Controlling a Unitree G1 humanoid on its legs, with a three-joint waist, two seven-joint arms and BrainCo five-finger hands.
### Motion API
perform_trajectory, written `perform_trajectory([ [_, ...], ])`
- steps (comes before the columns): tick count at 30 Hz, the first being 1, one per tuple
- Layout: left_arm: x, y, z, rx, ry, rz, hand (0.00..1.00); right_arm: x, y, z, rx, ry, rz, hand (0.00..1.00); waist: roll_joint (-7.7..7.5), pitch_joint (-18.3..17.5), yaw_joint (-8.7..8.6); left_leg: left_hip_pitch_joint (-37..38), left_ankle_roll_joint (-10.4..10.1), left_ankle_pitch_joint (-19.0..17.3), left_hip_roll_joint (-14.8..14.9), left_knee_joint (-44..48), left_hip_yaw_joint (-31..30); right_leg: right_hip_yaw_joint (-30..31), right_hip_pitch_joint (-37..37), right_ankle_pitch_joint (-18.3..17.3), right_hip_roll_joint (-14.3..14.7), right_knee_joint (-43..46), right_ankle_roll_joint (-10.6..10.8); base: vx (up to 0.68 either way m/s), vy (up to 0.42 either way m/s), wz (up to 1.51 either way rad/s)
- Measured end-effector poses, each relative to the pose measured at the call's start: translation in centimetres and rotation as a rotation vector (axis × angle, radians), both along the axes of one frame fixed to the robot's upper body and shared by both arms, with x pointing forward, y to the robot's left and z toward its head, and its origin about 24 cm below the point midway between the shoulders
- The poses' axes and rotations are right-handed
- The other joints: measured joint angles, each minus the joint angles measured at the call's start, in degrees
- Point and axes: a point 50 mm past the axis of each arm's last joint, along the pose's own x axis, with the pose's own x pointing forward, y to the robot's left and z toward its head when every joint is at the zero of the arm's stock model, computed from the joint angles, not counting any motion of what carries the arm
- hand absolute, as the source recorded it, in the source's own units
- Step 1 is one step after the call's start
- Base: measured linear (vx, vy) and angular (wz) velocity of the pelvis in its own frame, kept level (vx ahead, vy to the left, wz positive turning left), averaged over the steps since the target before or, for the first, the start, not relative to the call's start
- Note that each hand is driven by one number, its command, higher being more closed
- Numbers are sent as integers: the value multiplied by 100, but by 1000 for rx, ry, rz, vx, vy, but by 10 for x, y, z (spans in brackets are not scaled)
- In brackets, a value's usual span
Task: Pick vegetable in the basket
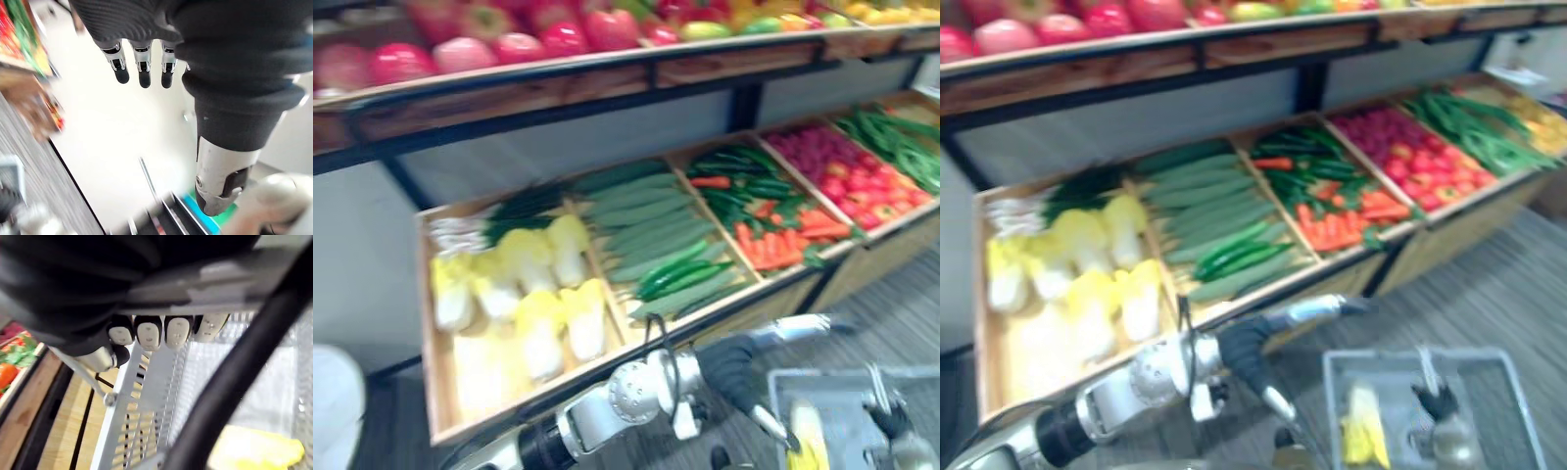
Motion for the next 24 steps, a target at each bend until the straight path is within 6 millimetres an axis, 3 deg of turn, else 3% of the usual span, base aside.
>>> perform_trajectory([
  [2,10,27,4,-63,14,175,0,-30,11,-16,77,23,-147,100,-2,-54,2,-105,99,163,-217,-249,-441,-471,155,-75,-247,-8,5,-40,44,127],
  [6,20,78,12,-146,-20,508,0,-64,32,-38,172,111,-256,100,-103,-131,183,-289,202,547,-535,-699,-1085,-1042,272,-380,-497,-33,18,-24,6,101],
  [8,25,111,7,-160,-33,792,0,-79,39,-46,211,161,-292,100,-164,-158,200,-406,229,934,-716,-1230,-1482,-1356,265,-386,-551,-179,24,-16,-27,95],
  [10,28,144,-8,-133,-3,1057,0,-92,47,-52,248,185,-362,100,-203,-172,271,-414,228,1331,-785,-1745,-1780,-1597,268,-384,-503,-259,25,21,-41,72],
  [13,28,184,-43,-64,118,1363,0,-99,60,-58,295,205,-400,100,-251,-186,299,-373,312,1501,-766,-1835,-2074,-1852,428,-340,-421,-271,8,87,-36,46],
  [15,17,216,-76,54,233,1585,0,-98,69,-62,321,210,-404,100,-358,-238,288,-348,330,1513,-761,-1830,-2179,-1930,509,-376,-380,-278,-48,79,2,22],
  [17,6,234,-92,94,291,1732,0,-95,73,-64,319,217,-382,100,-389,-252,275,-346,328,1511,-753,-1829,-2198,-1957,533,-389,-369,-304,-67,55,2,7],
  [21,-28,275,-112,155,338,2120,0,-89,77,-64,293,222,-314,100,-377,-261,234,-357,285,1481,-737,-1836,-2219,-2002,545,-413,-365,-304,-101,7,2,2],
  [24,-53,294,-123,156,400,2327,0,-91,78,-64,277,229,-302,100,-331,-290,229,-358,281,1479,-725,-1837,-2229,-2028,551,-417,-366,-306,-105,6,1,3],
])
